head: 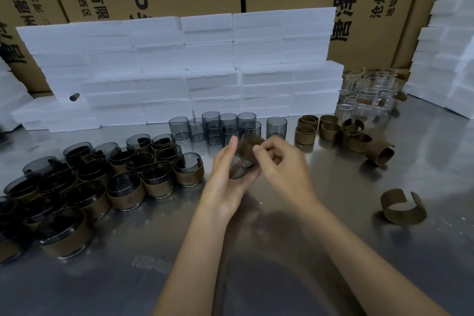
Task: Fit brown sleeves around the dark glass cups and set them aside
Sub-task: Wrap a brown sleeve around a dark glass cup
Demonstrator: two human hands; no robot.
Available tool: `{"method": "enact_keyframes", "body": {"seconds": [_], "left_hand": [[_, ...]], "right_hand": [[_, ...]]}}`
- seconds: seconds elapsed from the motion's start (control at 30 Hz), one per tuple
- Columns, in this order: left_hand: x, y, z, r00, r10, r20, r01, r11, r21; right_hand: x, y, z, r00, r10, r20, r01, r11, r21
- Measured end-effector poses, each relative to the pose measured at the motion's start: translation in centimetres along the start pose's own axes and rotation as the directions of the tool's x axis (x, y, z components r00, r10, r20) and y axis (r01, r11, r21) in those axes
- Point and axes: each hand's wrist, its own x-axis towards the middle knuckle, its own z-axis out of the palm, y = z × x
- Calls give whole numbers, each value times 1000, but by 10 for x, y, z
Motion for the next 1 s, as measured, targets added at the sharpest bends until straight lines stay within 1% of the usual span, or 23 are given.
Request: {"method": "enact_keyframes", "body": {"seconds": [0.03, 0.1, 0.17, 0.37, 0.4, 0.43, 0.5, 0.53, 0.57, 0.63, 0.7, 0.73, 0.8, 0.83, 1.0], "left_hand": [[-2, 0, 1, 1000, 14, 11, -14, 1000, 4], [-5, 2, 3, 999, 39, 21, -39, 999, -2], [-6, 3, 4, 998, 49, 33, -49, 999, -10], [-1, -3, 3, 998, 59, 25, -59, 998, 7], [0, -3, 2, 998, 67, 17, -67, 998, 2], [2, -2, 1, 997, 75, 11, -75, 997, -2], [3, -1, 0, 997, 80, 12, -80, 997, 9], [4, 0, 0, 997, 72, 19, -72, 997, 19], [3, 0, 1, 998, 58, 32, -59, 998, 25], [0, -2, 4, 997, 27, 72, -29, 999, 33], [-1, -5, 5, 995, -2, 95, -5, 997, 78], [-1, -6, 4, 996, -11, 89, 2, 994, 106], [1, -5, 2, 997, -19, 76, 6, 986, 167], [1, -4, 1, 997, -23, 71, 10, 982, 186], [-1, -5, -1, 999, -24, 45, 13, 970, 244]], "right_hand": [[-6, -2, 3, 999, -27, 36, 28, 999, -41], [-10, -3, 4, 997, -60, 45, 64, 995, -79], [-8, -2, 5, 998, -45, 32, 47, 997, -65], [-3, -2, 5, 997, -32, 73, 35, 998, -44], [-3, -3, 4, 999, -30, 46, 31, 999, -26], [-1, -4, 4, 1000, -26, -9, 26, 1000, 11], [4, -9, 4, 991, 15, -134, 3, 991, 134], [7, -10, 5, 987, 55, -151, -24, 980, 197], [9, -10, 7, 987, 112, -117, -80, 965, 248], [11, -6, 12, 966, 252, 57, -257, 913, 318], [8, 0, 16, 905, 357, 231, -420, 834, 357], [6, 4, 17, 881, 370, 294, -460, 815, 353], [6, 11, 18, 855, 356, 378, -483, 811, 329], [6, 13, 19, 853, 347, 389, -482, 810, 333], [3, 17, 21, 869, 319, 378, -457, 811, 366]]}}
